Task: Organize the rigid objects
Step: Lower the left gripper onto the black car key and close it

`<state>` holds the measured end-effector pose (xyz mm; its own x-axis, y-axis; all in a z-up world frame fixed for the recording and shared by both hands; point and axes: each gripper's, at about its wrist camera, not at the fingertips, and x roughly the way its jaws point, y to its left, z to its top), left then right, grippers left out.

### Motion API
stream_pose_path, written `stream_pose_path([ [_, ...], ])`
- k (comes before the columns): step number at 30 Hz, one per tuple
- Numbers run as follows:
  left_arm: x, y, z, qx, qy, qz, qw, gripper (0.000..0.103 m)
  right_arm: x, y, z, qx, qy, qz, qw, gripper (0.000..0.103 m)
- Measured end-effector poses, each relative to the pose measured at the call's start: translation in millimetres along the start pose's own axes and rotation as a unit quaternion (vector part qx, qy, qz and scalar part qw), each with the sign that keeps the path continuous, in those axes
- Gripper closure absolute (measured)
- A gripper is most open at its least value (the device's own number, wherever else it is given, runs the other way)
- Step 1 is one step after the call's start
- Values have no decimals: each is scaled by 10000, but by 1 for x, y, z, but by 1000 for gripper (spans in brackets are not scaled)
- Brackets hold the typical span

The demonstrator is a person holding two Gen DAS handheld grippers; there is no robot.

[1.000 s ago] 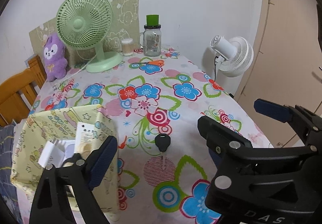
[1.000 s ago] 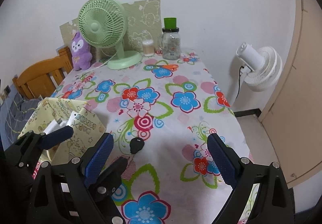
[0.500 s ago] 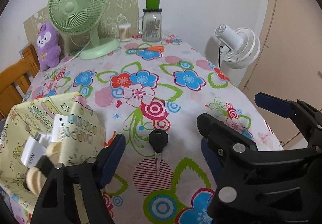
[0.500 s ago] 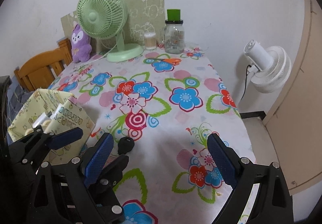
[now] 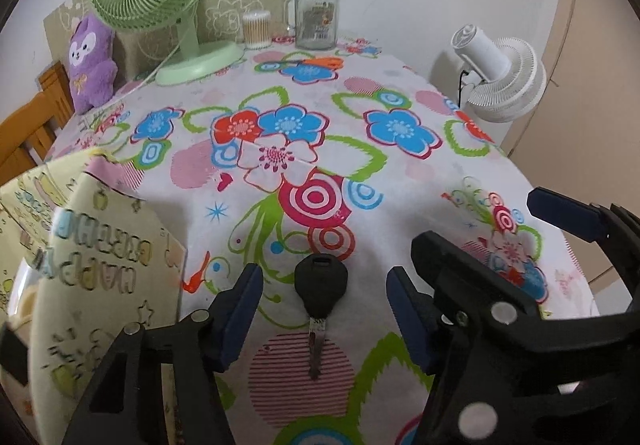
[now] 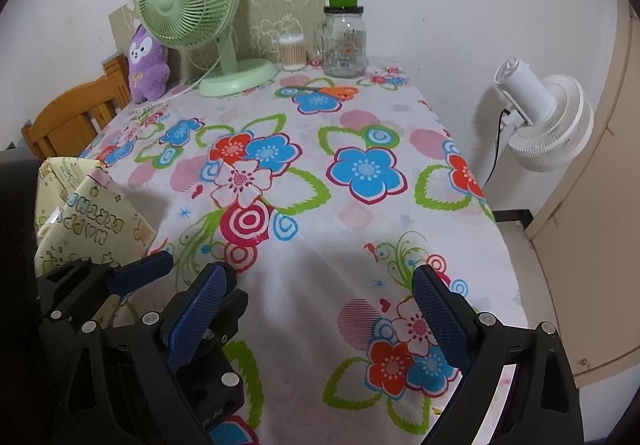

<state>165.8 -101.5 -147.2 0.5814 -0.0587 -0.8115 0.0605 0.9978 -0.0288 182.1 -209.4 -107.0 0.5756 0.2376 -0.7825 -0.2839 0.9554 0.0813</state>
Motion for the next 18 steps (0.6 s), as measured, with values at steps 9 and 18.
stream_pose_path([
  [9,18,2,3,-76,119,-22,9999,41,20,-3,1,25,173,-8,9998,7],
  [18,21,4,5,-25,-64,88,9999,52,31,-4,3,90,219,37,9997,7],
])
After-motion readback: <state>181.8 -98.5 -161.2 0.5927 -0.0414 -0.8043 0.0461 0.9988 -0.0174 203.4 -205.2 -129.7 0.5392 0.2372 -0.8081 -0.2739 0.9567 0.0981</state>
